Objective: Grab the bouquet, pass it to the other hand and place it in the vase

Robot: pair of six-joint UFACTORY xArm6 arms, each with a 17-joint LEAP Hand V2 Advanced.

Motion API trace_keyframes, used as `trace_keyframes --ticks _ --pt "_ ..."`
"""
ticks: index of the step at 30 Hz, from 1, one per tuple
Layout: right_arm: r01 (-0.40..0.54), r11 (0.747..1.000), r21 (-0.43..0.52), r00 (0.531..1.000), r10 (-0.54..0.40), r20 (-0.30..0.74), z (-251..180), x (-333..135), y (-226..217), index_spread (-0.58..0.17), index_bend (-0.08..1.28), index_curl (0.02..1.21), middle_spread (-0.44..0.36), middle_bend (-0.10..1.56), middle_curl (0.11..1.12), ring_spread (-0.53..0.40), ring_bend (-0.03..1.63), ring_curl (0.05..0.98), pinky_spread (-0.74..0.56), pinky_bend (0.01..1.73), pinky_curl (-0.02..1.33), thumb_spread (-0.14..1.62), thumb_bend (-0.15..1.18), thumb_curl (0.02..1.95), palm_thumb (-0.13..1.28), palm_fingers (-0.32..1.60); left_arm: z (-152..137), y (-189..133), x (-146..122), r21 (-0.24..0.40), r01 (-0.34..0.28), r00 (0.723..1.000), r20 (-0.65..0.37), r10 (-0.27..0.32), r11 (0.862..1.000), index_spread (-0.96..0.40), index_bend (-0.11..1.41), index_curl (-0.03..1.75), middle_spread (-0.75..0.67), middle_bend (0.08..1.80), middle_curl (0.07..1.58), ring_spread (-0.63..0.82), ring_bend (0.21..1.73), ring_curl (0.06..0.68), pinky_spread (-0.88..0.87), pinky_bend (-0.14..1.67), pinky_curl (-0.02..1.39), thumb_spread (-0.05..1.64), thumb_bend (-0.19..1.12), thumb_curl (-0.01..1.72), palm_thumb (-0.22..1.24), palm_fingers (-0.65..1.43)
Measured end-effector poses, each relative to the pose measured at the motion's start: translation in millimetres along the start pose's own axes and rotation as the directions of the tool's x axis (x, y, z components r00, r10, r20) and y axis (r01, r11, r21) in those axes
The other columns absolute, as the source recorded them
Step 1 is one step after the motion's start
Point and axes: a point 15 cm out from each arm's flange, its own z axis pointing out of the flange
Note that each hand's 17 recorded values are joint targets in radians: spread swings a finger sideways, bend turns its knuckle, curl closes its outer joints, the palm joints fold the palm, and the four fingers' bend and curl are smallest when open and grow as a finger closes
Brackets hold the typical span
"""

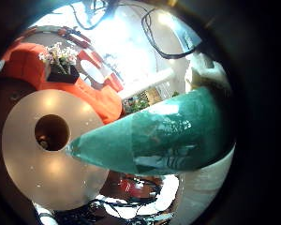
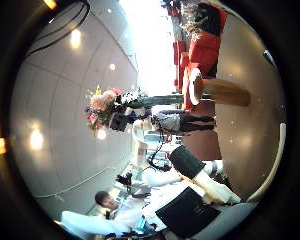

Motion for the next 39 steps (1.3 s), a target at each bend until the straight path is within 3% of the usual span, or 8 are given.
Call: trace_keyframes --ticks 12,39 --pt "0.009 1.0 0.014 0.999 -0.009 -0.043 15.5 4.3 -15.2 -0.306 0.13 0.2 0.163 0.19 0.32 0.248 0.43 0.256 0.49 0.66 0.37 1.03 -0.02 0.49 0.67 -0.05 -4.3 -20.1 -28.5 0.016 -0.007 0.999 0.054 0.006 1.0 -0.66 0.83 1.11 -0.47 1.26 0.92 -0.38 1.54 0.569 -0.61 1.15 1.05 1.1 0.09 0.86 1.01 1.08" --pt "-0.028 1.0 -0.006 0.999 0.027 -0.033 27.2 14.1 -19.1 -0.276 0.14 0.21 0.189 0.19 0.3 0.263 0.41 0.256 0.48 0.63 0.32 1.05 -0.02 0.51 0.73 -0.03 17.7 -30.9 -89.6 -0.029 0.075 0.996 0.05 -0.073 0.997 -0.7 0.76 1.19 -0.47 1.24 0.93 -0.38 1.53 0.566 -0.66 1.1 1.11 1.1 0.01 0.88 1.02 1.08"
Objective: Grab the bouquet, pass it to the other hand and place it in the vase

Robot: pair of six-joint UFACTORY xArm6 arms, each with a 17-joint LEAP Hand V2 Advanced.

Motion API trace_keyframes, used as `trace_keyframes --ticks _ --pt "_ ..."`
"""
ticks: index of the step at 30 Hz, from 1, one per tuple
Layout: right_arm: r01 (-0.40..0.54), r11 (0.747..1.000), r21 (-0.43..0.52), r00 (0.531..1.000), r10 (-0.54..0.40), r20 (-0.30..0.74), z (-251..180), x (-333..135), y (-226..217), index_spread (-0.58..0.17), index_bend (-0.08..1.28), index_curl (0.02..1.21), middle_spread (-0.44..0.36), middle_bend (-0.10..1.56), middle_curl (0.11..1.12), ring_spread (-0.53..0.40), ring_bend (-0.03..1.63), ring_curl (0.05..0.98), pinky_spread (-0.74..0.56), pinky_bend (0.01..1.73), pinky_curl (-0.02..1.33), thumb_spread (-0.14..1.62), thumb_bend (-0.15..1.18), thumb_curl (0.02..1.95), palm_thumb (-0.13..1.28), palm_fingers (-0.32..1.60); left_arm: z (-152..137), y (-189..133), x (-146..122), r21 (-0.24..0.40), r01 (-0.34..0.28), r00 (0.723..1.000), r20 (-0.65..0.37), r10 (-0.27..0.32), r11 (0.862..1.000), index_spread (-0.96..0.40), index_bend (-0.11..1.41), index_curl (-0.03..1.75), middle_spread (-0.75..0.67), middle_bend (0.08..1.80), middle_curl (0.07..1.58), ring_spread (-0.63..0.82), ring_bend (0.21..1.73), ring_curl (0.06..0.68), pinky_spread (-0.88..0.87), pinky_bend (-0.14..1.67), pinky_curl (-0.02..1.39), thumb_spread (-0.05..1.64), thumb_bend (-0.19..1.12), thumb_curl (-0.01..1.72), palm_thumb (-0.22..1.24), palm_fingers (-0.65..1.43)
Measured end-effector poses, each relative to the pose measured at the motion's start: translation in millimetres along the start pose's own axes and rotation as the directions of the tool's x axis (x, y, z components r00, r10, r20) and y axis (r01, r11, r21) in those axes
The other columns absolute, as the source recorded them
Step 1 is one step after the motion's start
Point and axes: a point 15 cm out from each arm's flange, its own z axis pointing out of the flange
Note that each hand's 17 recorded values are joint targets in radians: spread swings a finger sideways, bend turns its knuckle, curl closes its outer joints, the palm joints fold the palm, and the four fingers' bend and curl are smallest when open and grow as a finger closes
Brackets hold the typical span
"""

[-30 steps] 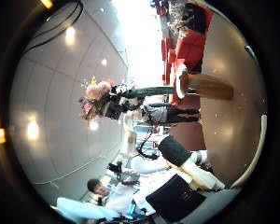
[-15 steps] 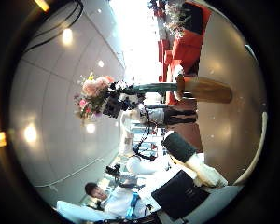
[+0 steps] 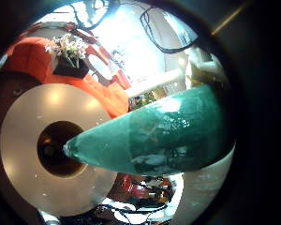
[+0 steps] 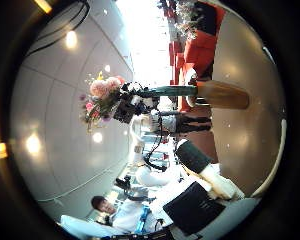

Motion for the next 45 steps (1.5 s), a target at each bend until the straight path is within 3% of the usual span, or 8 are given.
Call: trace_keyframes --ticks 13,15,16,18,20,22,29,45 --pt "-0.004 1.0 -0.01 1.0 0.004 -0.001 0.7 7.3 1.7 -0.264 0.14 0.22 0.19 0.19 0.31 0.266 0.41 0.256 0.49 0.62 0.31 1.05 -0.02 0.51 0.74 -0.03 7.5 5.7 -27.7 -0.043 0.056 0.998 0.011 -0.055 0.998 -0.71 0.63 1.23 -0.48 1.16 0.93 -0.39 1.47 0.538 -0.67 1.06 1.06 0.99 -0.04 0.8 0.89 1.04" --pt "-0.003 1.0 -0.011 1.0 0.003 0.0 0.8 7.0 2.0 -0.263 0.14 0.22 0.19 0.19 0.31 0.266 0.41 0.255 0.49 0.62 0.31 1.05 -0.02 0.51 0.74 -0.02 8.8 7.3 -30.7 -0.049 0.064 0.998 0.008 -0.063 0.997 -0.7 0.58 1.21 -0.47 1.19 0.92 -0.41 1.35 0.524 -0.66 0.88 1.02 0.97 -0.06 0.76 0.82 0.74" --pt "-0.003 1.0 -0.011 1.0 0.003 0.0 0.9 7.0 2.0 -0.262 0.15 0.22 0.19 0.19 0.31 0.265 0.41 0.255 0.49 0.62 0.31 1.05 -0.02 0.52 0.74 -0.02 10.1 8.9 -32.8 -0.055 0.069 0.998 0.009 -0.068 0.996 -0.63 0.58 1.19 -0.36 1.03 0.93 -0.18 1.1 0.556 -0.41 0.53 1.04 0.95 -0.11 0.72 0.69 -0.24" --pt "-0.011 1.0 -0.012 1.0 0.011 0.005 2.1 9.7 4.1 -0.262 0.14 0.22 0.19 0.19 0.31 0.265 0.41 0.254 0.49 0.62 0.31 1.05 -0.02 0.52 0.74 -0.02 11.9 17.0 -42.8 -0.095 0.082 0.996 0.036 -0.079 0.992 -0.44 0.33 1.09 -0.07 0.64 0.77 0.09 0.95 0.411 -0.18 0.39 0.92 0.93 -0.12 0.65 0.54 -0.5" --pt "-0.015 1.0 -0.013 1.0 0.015 0.007 2.8 11.0 4.8 -0.261 0.14 0.23 0.19 0.19 0.31 0.265 0.42 0.255 0.49 0.62 0.3 1.05 -0.02 0.52 0.73 -0.02 9.6 27.6 -61.9 -0.148 0.101 0.993 0.084 -0.089 0.984 -0.27 0.12 1.01 0.15 0.44 0.63 0.28 0.83 0.296 0.05 0.3 0.82 0.92 -0.11 0.58 0.38 -0.47" --pt "-0.016 1.0 -0.014 1.0 0.016 0.006 2.4 11.2 5.4 -0.259 0.15 0.23 0.19 0.19 0.31 0.265 0.41 0.255 0.49 0.62 0.3 1.05 -0.02 0.52 0.74 -0.02 4.4 30.6 -83.1 -0.173 0.117 0.989 0.105 -0.1 0.978 -0.13 0.05 0.91 0.32 0.32 0.54 0.42 0.75 0.247 0.23 0.24 0.75 0.91 -0.09 0.52 0.28 -0.41" --pt "-0.016 1.0 -0.016 1.0 0.017 0.01 2.3 11.1 6.6 -0.25 0.15 0.24 0.192 0.19 0.31 0.256 0.42 0.257 0.5 0.63 0.3 1.05 -0.02 0.52 0.74 -0.01 -31.1 37.0 -120.0 -0.086 0.182 0.982 0.065 -0.177 0.98 0.17 0.05 0.6 0.57 0.17 0.39 0.64 0.58 0.171 0.54 0.16 0.55 0.85 -0.05 0.42 0.13 -0.27" --pt "-0.031 0.997 -0.075 0.997 0.026 -0.069 -1.5 19.9 23.4 -0.227 0.17 0.27 0.182 0.19 0.31 0.254 0.42 0.253 0.5 0.6 0.29 1.05 -0.02 0.52 0.74 0.03 -82.8 56.1 -56.1 0.005 0.07 0.986 0.153 -0.069 0.998 0.25 0.14 0.31 0.62 0.16 0.26 0.71 0.47 0.151 0.61 0.17 0.35 0.84 -0.03 0.36 0.15 -0.13"
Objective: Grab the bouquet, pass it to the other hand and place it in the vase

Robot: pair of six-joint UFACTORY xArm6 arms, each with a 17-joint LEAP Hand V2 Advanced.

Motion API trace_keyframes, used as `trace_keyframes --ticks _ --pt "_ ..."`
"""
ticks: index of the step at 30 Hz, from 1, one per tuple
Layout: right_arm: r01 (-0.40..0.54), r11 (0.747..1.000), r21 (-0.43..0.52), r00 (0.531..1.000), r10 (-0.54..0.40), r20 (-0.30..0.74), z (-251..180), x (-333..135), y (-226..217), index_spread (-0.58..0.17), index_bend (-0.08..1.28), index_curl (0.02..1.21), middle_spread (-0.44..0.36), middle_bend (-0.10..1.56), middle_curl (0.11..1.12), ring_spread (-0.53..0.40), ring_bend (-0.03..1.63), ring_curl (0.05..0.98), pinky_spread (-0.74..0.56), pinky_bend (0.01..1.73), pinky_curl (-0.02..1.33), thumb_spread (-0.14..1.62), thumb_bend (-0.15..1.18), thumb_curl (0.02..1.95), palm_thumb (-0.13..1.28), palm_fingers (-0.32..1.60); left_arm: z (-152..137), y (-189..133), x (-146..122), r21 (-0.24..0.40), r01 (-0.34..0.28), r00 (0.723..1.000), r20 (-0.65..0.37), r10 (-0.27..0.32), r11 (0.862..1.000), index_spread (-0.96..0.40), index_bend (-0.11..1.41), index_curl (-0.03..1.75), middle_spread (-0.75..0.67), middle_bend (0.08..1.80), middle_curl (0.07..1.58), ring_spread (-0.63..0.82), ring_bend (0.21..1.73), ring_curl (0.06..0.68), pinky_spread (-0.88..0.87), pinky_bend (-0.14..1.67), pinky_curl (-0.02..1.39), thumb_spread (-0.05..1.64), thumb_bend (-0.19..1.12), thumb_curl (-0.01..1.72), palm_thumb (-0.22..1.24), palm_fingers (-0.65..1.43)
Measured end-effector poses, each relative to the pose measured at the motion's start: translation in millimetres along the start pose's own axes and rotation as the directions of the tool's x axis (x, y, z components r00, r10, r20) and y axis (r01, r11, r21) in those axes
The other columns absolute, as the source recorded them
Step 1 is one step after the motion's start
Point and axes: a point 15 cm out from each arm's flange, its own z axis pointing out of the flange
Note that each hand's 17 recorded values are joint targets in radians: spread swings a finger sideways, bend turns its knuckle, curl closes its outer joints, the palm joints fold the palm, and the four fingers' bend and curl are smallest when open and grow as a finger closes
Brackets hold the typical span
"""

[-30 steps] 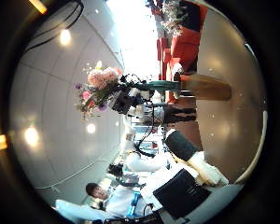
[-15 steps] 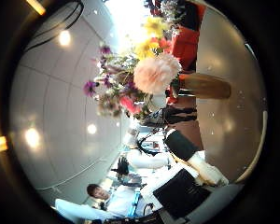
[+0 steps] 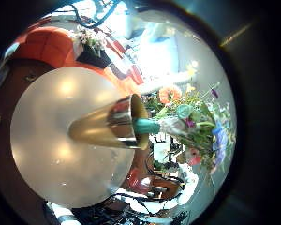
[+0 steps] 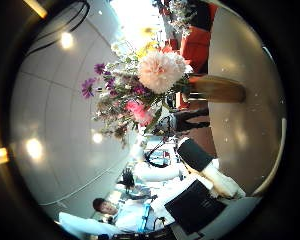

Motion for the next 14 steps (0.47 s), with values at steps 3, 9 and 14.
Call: trace_keyframes --ticks 3,9,14 --pt "-0.034 0.997 -0.073 0.996 0.028 -0.083 -8.5 10.4 23.9 -0.226 0.17 0.28 0.185 0.19 0.31 0.255 0.41 0.25 0.5 0.59 0.29 1.05 -0.02 0.53 0.74 0.03 -8.3 22.4 9.5 -0.047 -0.012 0.995 0.103 0.016 0.999 0.25 0.16 0.3 0.62 0.16 0.24 0.7 0.46 0.154 0.61 0.17 0.33 0.85 -0.03 0.36 0.16 -0.12" --pt "-0.07 0.984 -0.162 0.937 0.01 -0.349 -68.2 -3.5 56.5 -0.226 0.17 0.28 0.19 0.19 0.31 0.258 0.4 0.251 0.49 0.54 0.28 1.07 -0.02 0.52 0.71 0.02 -10.4 61.7 25.8 -0.099 0.041 0.95 0.313 -0.008 0.994 0.26 0.16 0.29 0.61 0.17 0.22 0.71 0.45 0.16 0.61 0.18 0.3 0.86 -0.03 0.35 0.18 -0.1" --pt "-0.134 0.974 -0.184 0.878 0.03 -0.478 -87.8 1.2 80.7 -0.226 0.17 0.29 0.189 0.19 0.32 0.255 0.38 0.246 0.46 0.52 0.27 1.13 -0.02 0.49 0.68 0.02 6.9 90.4 8.5 -0.146 0.153 0.898 0.433 -0.076 0.978 0.27 0.16 0.29 0.6 0.17 0.22 0.71 0.43 0.165 0.6 0.18 0.29 0.87 -0.03 0.34 0.19 -0.09"
